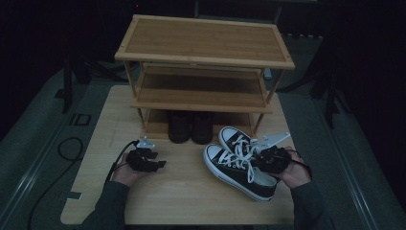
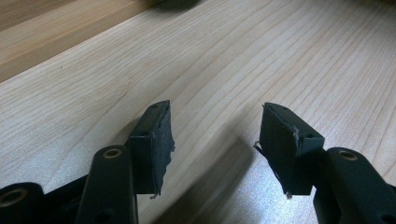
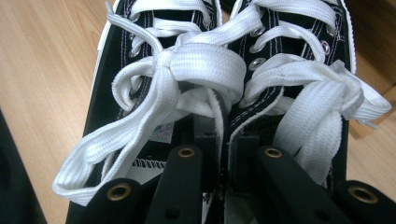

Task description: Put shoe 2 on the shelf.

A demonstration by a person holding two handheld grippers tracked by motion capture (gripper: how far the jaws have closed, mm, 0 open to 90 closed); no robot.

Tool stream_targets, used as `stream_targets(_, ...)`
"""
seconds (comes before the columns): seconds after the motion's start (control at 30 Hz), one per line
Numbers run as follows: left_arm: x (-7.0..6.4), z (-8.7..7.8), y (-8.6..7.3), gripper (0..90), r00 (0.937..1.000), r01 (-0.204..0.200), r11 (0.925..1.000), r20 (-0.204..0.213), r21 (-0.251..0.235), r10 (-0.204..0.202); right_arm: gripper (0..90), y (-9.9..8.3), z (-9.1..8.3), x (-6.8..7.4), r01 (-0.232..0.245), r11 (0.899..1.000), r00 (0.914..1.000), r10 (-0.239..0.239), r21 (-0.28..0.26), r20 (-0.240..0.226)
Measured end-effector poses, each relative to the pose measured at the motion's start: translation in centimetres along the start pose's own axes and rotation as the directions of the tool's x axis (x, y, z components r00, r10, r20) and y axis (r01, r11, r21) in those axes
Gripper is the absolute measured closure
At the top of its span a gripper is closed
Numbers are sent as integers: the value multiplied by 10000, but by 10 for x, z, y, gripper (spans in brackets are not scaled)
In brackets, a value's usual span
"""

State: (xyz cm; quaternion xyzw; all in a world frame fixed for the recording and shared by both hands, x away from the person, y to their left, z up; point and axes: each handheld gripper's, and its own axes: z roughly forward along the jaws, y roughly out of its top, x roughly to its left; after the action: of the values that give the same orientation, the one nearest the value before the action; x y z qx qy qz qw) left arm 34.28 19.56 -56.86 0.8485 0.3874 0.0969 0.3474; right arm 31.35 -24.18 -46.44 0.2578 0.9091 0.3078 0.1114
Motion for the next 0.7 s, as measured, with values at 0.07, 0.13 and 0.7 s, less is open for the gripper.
stream_targets(0.07,0,0,0,446,10000,0,10000,0,-5,0,849,4,-2,0,61,10000,10000,-62,-50,-74)
stream_targets(0.13,0,0,0,447,10000,0,10000,11,-18,0,849,8,-4,-1,187,9998,9997,-187,-53,-142)
stream_targets(0.7,0,0,0,447,10000,-11,10000,21,-16,11,849,43,-12,-7,1080,9938,9888,-1100,-247,-1004)
